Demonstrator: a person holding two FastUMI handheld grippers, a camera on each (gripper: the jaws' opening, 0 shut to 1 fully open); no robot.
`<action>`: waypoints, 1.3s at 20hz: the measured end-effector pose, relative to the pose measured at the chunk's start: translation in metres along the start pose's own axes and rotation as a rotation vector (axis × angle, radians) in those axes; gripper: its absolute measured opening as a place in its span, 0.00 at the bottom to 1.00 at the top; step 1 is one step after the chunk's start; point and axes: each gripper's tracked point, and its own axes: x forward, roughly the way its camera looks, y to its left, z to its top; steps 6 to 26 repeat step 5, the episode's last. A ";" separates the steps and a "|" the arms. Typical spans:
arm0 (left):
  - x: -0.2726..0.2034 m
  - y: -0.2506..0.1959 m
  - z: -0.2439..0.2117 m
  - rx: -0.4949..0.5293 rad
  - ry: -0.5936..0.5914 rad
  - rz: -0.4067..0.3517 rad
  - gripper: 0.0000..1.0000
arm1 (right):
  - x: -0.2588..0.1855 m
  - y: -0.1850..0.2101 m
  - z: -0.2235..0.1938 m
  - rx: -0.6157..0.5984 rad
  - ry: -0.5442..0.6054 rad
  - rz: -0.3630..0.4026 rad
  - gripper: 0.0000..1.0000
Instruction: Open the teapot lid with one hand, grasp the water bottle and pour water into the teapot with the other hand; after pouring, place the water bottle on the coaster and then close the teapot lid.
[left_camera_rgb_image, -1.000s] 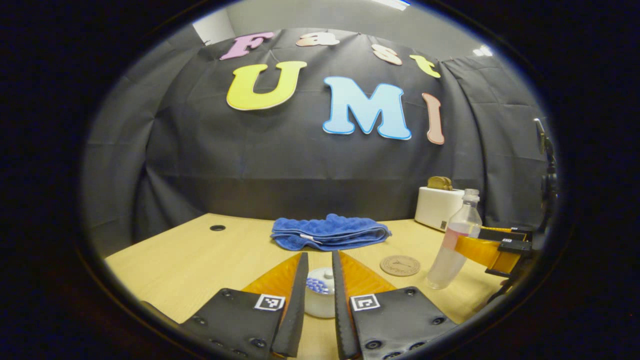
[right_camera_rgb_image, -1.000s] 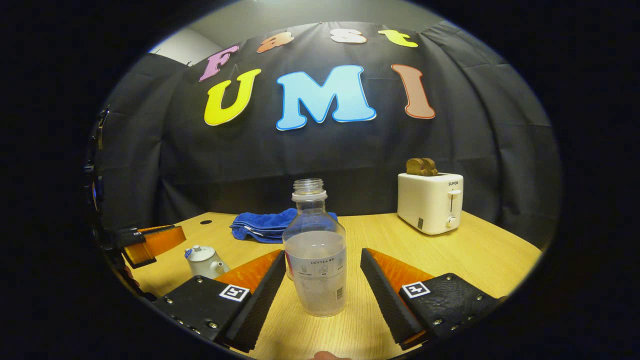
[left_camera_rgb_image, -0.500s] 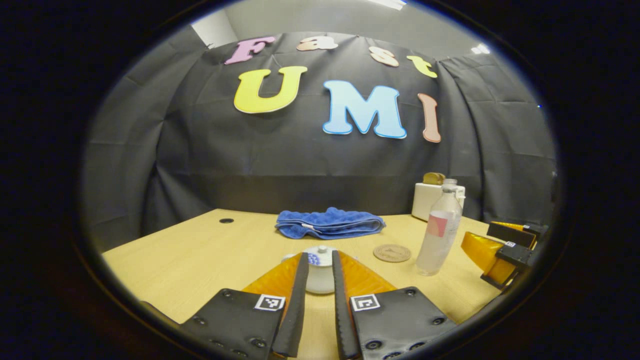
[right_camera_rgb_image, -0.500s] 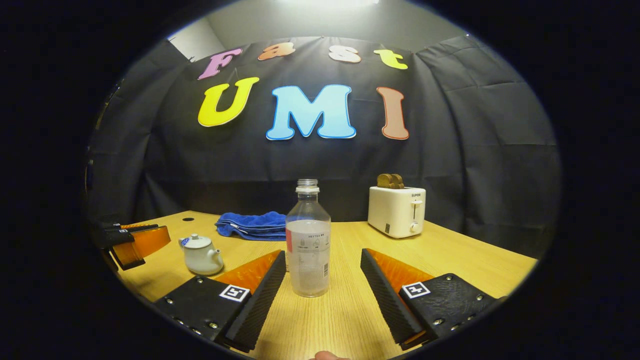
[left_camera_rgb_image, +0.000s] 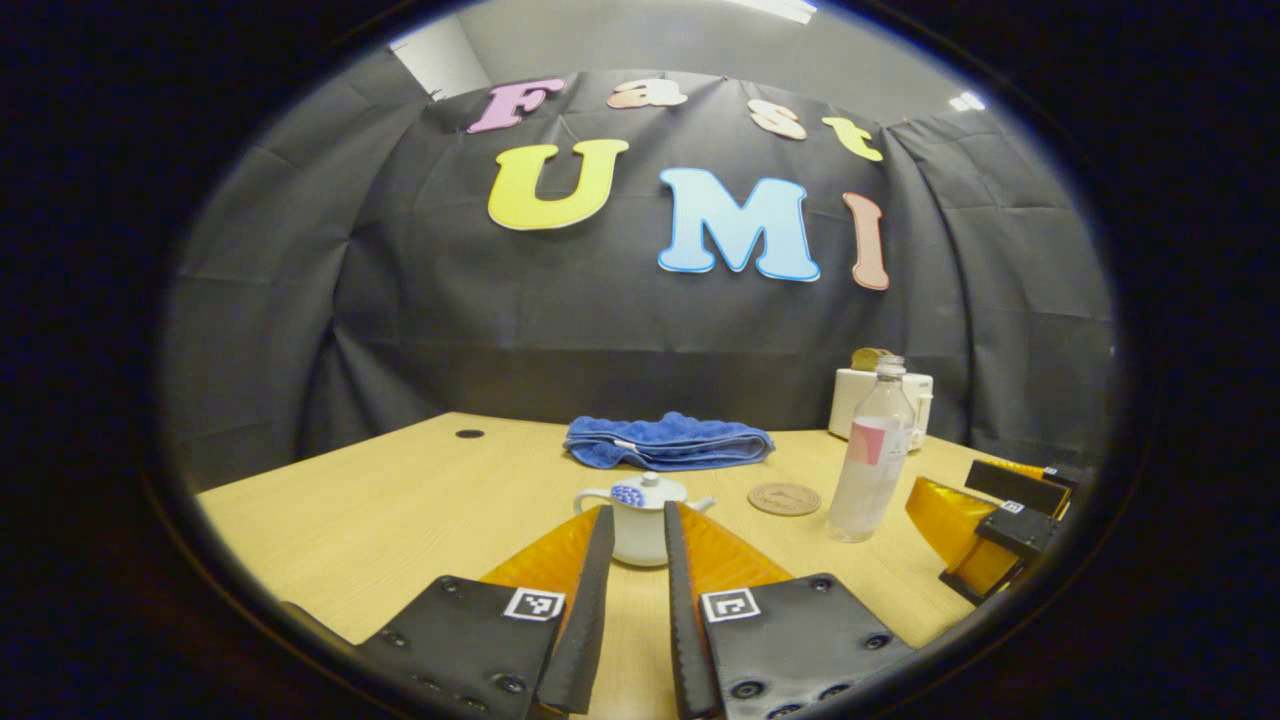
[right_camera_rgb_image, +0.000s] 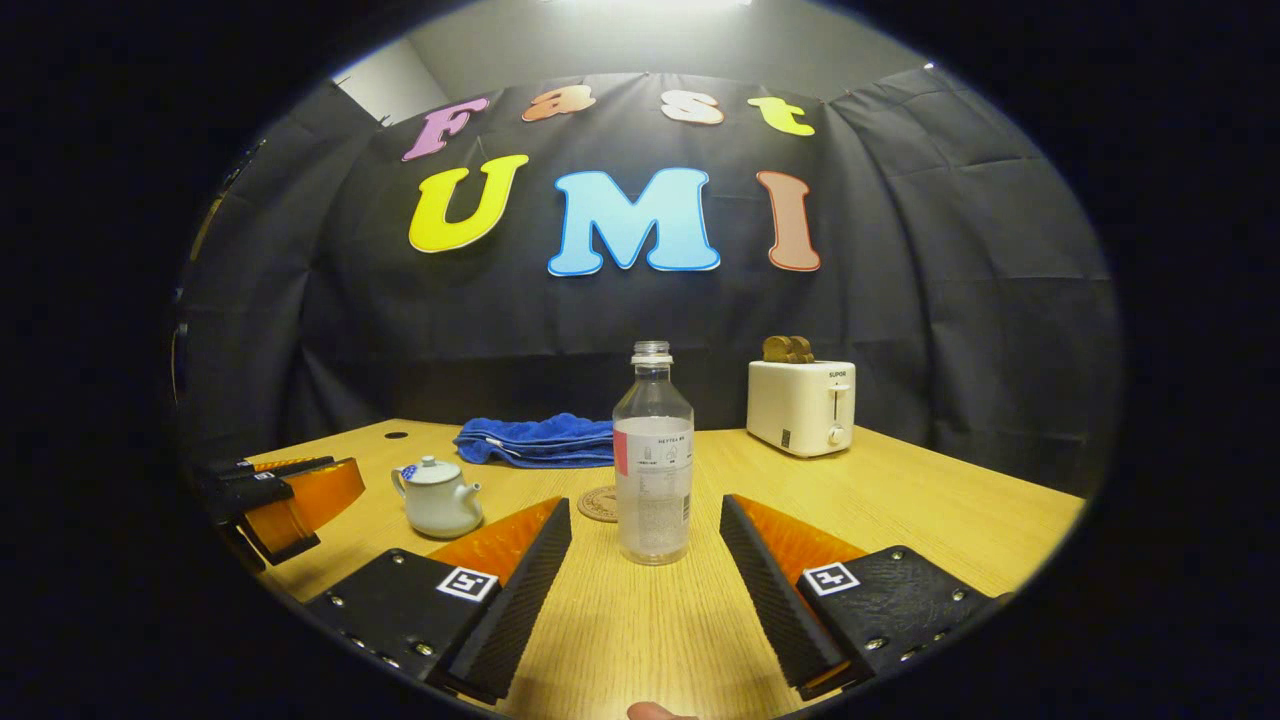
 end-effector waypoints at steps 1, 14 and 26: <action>0.001 -0.004 -0.002 0.019 0.000 -0.006 0.36 | -0.003 0.000 -0.001 -0.005 0.000 0.003 0.94; -0.006 -0.017 0.008 0.073 -0.064 -0.021 0.58 | -0.003 0.002 -0.002 -0.009 0.004 0.016 0.94; -0.006 -0.017 0.008 0.073 -0.064 -0.021 0.58 | -0.003 0.002 -0.002 -0.009 0.004 0.016 0.94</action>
